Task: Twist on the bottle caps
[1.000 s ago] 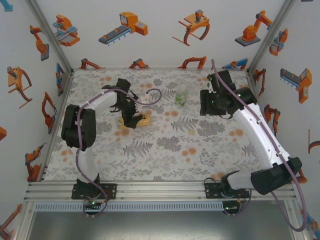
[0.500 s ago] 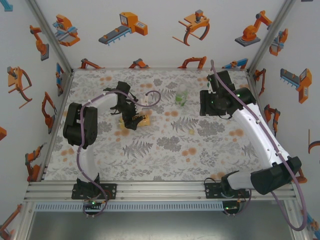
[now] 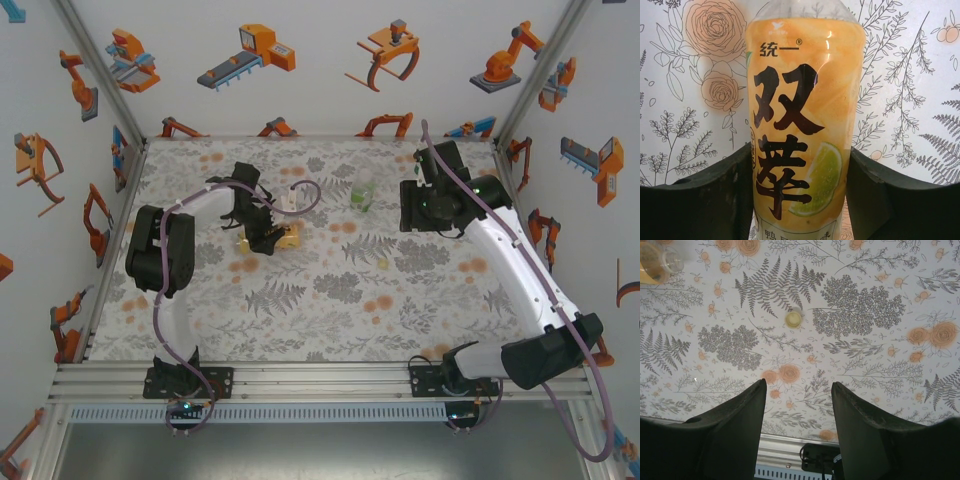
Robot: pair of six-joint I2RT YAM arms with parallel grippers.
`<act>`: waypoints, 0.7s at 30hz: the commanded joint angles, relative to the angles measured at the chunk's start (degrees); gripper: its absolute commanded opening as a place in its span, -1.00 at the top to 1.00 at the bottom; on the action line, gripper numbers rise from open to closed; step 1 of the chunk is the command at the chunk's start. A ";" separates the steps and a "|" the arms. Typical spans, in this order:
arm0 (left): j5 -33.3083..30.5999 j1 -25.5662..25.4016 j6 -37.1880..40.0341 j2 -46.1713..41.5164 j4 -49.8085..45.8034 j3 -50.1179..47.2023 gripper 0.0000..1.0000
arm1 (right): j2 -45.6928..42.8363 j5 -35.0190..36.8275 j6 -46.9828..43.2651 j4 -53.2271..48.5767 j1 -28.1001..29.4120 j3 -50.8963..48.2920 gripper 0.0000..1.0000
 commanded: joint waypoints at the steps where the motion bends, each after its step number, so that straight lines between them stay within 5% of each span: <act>1: 1.47 0.26 0.92 -0.29 -0.92 -1.41 -0.03 | -0.77 1.38 0.19 -0.63 0.13 1.16 -0.05; 10: 6.16 1.67 -5.62 -8.35 3.96 -4.02 0.05 | -2.47 1.62 0.36 -0.92 0.15 0.18 -0.05; 21: 9.55 1.70 -23.57 -27.35 18.36 -15.28 0.10 | -5.07 0.22 1.92 1.30 0.13 -5.34 -0.04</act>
